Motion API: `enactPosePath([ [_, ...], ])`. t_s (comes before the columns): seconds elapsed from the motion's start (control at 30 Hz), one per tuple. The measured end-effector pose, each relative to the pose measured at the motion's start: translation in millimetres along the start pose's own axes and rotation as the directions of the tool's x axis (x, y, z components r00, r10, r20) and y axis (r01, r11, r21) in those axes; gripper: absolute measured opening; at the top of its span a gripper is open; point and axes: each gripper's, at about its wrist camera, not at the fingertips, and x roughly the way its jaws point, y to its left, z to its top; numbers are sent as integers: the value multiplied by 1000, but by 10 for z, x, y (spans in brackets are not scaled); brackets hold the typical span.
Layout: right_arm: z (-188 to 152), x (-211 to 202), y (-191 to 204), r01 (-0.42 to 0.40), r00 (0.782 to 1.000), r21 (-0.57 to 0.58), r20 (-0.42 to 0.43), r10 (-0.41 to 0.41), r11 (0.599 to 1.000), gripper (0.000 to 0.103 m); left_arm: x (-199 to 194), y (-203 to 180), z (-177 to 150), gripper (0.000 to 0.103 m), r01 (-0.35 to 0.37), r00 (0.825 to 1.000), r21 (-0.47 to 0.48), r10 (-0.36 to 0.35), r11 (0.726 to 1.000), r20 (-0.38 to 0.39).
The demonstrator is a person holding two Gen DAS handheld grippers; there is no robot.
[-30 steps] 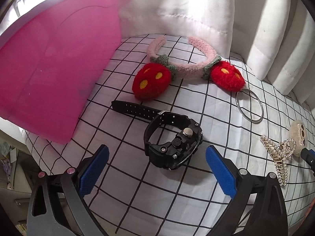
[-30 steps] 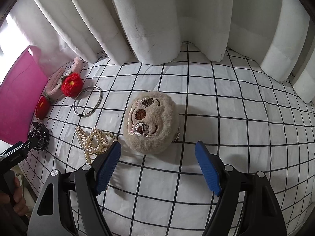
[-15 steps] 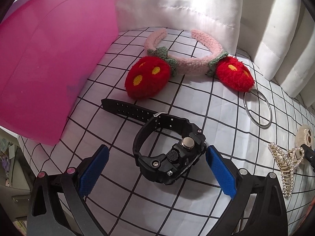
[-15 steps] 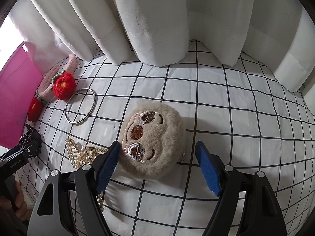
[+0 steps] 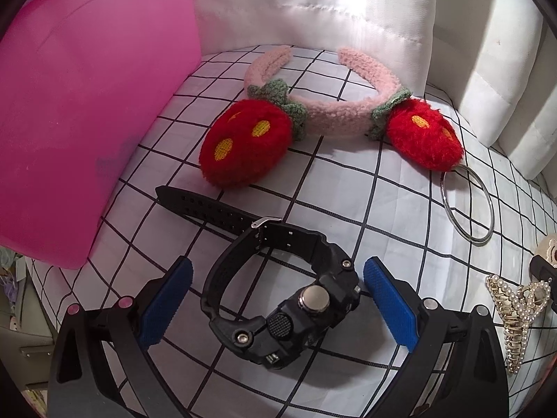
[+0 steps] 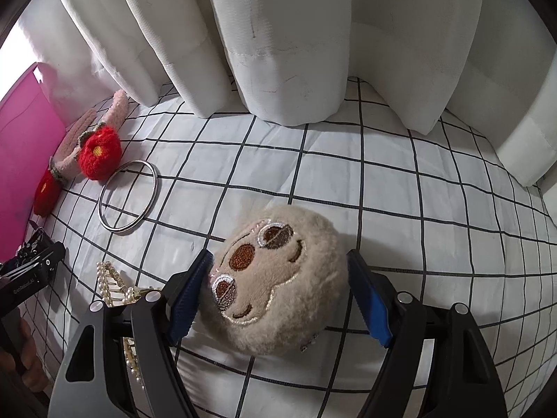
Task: Organize jewelry
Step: 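Grasp the black watch with the left tool while the right tool grasps the plush sloth clip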
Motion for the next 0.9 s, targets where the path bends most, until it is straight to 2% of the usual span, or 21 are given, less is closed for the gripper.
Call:
enactPosePath([
  [0.27,-15,-12,-5,-1,1000,-2,26,1,1000,73,-37,13,-61,94,14,1000,-13,-13,1000,23],
  [0.3,-17,-10,3,-5,1000,-2,27,5,1000,73,-45,24,-68,92,29,999,-17,-29,999,22],
  [0.37,-39,-37,-14,-14,999,3,32,14,1000,68,-82,32,-80,78,61,998,-20,-61,998,21],
  [0.47,-53,-55,-14,-26,999,6,31,26,1000,62,-123,29,-87,66,59,998,-17,-58,998,31],
  [0.73,-120,-213,-34,-45,996,9,75,44,999,60,-182,51,-134,66,63,998,-18,-63,998,20],
  [0.9,-141,-304,-45,-56,995,11,86,55,998,60,-312,45,-136,66,69,997,3,-69,998,39],
])
